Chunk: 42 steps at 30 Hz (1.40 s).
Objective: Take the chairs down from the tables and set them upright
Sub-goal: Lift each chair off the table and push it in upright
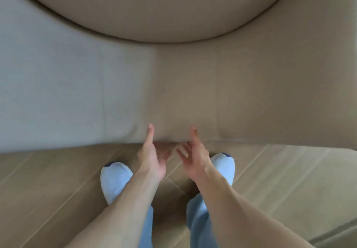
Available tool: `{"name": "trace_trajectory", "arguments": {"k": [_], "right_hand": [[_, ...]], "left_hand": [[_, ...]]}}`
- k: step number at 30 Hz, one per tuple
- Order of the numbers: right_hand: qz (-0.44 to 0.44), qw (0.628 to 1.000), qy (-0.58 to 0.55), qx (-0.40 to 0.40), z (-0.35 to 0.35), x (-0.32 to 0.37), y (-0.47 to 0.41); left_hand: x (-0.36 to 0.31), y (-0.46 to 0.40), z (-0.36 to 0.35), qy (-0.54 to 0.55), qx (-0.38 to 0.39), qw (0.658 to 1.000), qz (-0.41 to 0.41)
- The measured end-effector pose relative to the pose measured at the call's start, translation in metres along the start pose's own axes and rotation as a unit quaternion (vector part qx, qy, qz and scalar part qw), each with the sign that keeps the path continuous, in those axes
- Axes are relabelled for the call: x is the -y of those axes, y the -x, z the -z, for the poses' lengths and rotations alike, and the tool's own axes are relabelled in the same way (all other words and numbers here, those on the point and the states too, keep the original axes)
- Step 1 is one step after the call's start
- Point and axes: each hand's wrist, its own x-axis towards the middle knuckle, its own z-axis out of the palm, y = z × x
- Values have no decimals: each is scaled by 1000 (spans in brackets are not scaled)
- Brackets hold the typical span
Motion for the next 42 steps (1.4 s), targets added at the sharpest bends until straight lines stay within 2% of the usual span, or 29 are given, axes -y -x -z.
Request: {"name": "trace_trajectory", "arguments": {"k": [4,8,13,17,25,32,37,42], "right_hand": [[19,999,-42,2,13,-2,-39],[32,988,-136,57,22,4,-56],[26,993,-118,19,20,9,-45],[19,996,-82,-5,19,15,-9],[18,997,1,-81,18,35,150],[23,981,114,-157,37,51,275],[40,967,161,-194,52,92,361],[68,959,196,-196,50,150,422]], "left_hand": [[-5,-42,25,21,-60,997,-46],[-23,-71,37,72,-59,993,-72],[-28,-67,49,83,-27,995,-50],[-29,-37,56,85,-10,994,-64],[-53,105,55,70,-59,993,-75],[-57,255,54,23,-159,986,-41],[-51,363,28,53,-181,982,-21],[-62,436,-13,46,-182,982,3]]}}
